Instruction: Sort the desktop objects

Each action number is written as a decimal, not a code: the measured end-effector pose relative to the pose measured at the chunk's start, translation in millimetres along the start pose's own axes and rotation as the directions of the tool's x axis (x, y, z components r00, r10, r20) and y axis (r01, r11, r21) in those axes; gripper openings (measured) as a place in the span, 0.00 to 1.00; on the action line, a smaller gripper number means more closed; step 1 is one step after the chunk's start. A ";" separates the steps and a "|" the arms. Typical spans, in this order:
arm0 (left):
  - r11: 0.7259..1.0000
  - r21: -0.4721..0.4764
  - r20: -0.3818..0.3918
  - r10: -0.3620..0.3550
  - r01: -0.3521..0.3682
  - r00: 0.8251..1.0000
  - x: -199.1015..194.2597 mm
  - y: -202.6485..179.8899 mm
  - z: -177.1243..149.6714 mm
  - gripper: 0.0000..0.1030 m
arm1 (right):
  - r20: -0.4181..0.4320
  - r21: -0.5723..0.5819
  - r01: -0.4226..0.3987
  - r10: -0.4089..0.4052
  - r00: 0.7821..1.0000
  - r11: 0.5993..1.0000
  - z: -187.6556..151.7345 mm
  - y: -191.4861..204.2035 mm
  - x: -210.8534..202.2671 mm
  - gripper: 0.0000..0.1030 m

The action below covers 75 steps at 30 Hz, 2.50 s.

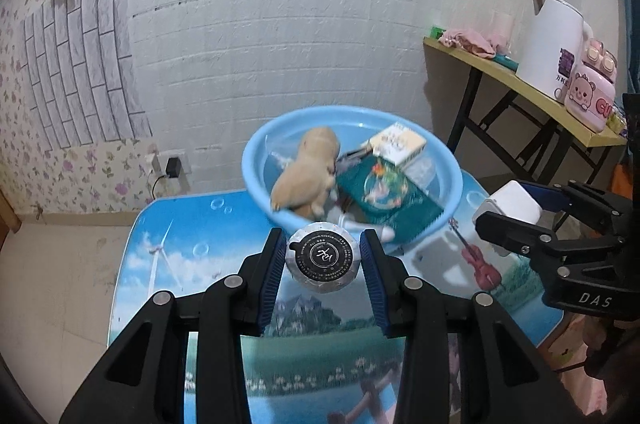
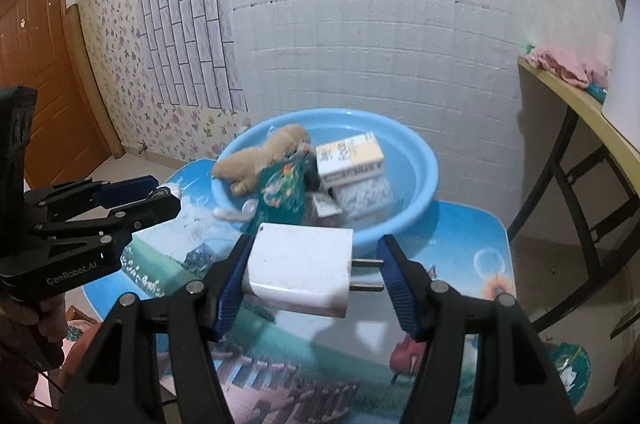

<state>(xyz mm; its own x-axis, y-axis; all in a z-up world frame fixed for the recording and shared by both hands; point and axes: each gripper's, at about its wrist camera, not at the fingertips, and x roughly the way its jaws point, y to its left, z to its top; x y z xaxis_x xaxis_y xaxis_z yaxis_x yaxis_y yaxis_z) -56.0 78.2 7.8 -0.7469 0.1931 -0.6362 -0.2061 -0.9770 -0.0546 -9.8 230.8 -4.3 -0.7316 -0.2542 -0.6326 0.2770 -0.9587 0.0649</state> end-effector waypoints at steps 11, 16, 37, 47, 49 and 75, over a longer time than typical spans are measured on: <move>1.000 0.027 0.014 0.001 -0.002 1.000 34.5 1.9 37.8 0.36 | 0.005 -0.010 0.005 -0.005 1.000 1.000 32.2 -24.7 32.4 0.60; 0.999 0.042 0.017 0.001 -0.001 1.000 57.9 2.0 59.7 0.36 | 0.015 -0.011 -0.001 0.001 1.000 1.000 55.4 -38.1 49.1 0.60; 0.991 0.099 -0.129 -0.076 0.090 0.989 176.2 15.0 105.6 0.38 | -0.181 -0.021 -0.114 0.108 0.977 0.993 111.1 -68.3 166.9 0.60; 0.994 0.072 -0.107 -0.077 0.085 0.991 170.0 24.3 100.8 0.70 | -0.206 0.016 -0.152 0.152 0.967 0.988 106.1 -77.0 172.6 0.62; 0.994 0.088 -0.103 -0.059 0.069 0.993 165.6 22.2 97.6 0.70 | -0.206 0.017 -0.149 0.150 0.967 0.989 104.5 -77.6 167.8 0.62; 0.998 0.057 -0.013 0.031 -0.030 0.999 100.4 15.1 85.4 1.00 | -0.157 -0.026 -0.051 0.046 0.987 0.998 86.0 -56.0 124.9 0.77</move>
<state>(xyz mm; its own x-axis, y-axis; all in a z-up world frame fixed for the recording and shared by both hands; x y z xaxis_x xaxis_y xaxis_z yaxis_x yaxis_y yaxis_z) -188.1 90.6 8.8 -0.7446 0.1614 -0.6477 -0.2192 -0.9756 0.0089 -170.2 241.7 -20.7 -0.6114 -0.2748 -0.7421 0.3298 -0.9409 0.0767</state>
